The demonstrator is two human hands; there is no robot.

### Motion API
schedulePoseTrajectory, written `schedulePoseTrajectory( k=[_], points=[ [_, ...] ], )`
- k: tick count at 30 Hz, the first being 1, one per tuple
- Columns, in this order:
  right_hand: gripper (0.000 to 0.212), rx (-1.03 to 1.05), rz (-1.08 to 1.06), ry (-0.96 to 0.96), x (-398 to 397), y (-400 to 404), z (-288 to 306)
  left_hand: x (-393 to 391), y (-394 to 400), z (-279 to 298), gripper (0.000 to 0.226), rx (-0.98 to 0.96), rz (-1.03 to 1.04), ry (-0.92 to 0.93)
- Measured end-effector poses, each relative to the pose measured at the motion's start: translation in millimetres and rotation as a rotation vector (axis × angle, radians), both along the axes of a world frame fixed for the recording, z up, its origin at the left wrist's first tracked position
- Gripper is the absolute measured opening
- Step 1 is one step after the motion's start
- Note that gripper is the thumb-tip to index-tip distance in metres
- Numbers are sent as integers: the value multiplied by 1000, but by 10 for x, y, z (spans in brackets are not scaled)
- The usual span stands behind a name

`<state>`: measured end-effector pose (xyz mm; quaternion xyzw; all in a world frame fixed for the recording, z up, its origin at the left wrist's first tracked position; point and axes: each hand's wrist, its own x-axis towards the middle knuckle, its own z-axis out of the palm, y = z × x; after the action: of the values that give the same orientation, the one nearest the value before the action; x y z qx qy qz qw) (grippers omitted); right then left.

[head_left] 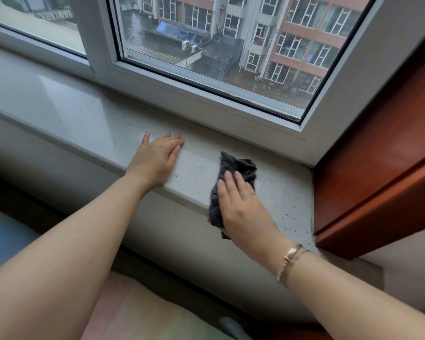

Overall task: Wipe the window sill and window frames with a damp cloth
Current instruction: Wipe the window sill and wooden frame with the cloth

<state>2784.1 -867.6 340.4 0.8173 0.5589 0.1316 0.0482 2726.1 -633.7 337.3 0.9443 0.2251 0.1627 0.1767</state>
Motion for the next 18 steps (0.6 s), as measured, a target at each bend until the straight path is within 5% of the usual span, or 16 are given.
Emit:
schedulePoseTrajectory(
  k=[4,13,15,18],
  points=[
    [66,17,23,-40,-72,213,-11,1,35,-10,41,22,-13,1],
    [79,-47,-25,10,193,-808,44,4,-77,100,43,66,-7,191],
    [62,13,-10,83,168,-879,171,18,-210,168,42,58,-8,186],
    [22,352,-112,431,114,-844,455,-27,-629,300,39,-206,-98,-67]
  ],
)
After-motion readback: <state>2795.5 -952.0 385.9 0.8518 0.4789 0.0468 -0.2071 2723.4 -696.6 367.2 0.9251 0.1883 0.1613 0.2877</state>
